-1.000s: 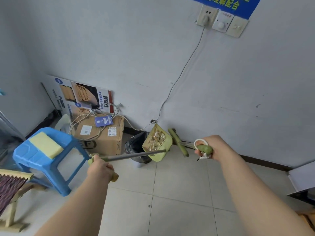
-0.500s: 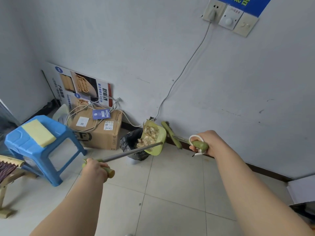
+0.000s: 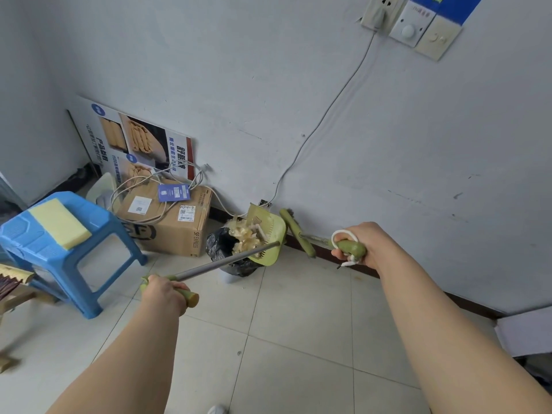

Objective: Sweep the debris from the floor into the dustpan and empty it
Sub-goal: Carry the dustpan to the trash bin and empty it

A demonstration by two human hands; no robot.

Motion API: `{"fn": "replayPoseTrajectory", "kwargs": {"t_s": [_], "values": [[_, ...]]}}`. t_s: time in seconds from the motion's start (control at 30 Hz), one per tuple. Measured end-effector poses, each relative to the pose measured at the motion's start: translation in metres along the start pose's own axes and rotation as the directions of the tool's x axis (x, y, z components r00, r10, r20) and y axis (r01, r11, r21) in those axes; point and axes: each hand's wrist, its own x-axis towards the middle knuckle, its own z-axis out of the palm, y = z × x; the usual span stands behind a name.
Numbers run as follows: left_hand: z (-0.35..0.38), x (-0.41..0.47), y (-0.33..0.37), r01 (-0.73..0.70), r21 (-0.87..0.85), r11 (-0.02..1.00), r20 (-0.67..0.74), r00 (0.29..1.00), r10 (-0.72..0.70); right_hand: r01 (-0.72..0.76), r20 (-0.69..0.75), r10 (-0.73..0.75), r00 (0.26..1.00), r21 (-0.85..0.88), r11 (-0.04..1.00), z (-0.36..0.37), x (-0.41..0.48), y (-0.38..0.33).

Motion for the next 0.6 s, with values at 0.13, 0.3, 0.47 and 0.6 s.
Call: {"fn": "replayPoseTrajectory", "kwargs": {"t_s": [0.13,0.3,0.47,0.6], "values": [[0.002,0.005,0.001,0.037,-0.04,0.999,0.002,0.999,-0.037,-0.002,0.003,0.002,1.0,0.0,1.0,-0.002,-0.004,-0.002],[0.003,0.005,0.0,0.058,-0.062,0.996,0.013,0.998,-0.057,0.005,0.022,-0.006,1.0,0.021,1.0,-0.002,-0.008,-0.004],[-0.003,0.005,0.006,0.068,-0.079,0.995,0.009,0.998,-0.067,0.018,0.02,-0.018,1.0,0.011,1.0,-0.004,-0.008,-0.003],[-0.011,0.003,0.001,0.088,-0.07,0.994,0.006,0.996,-0.088,0.017,0.009,-0.017,1.0,0.013,1.0,-0.007,-0.009,-0.002]]}}
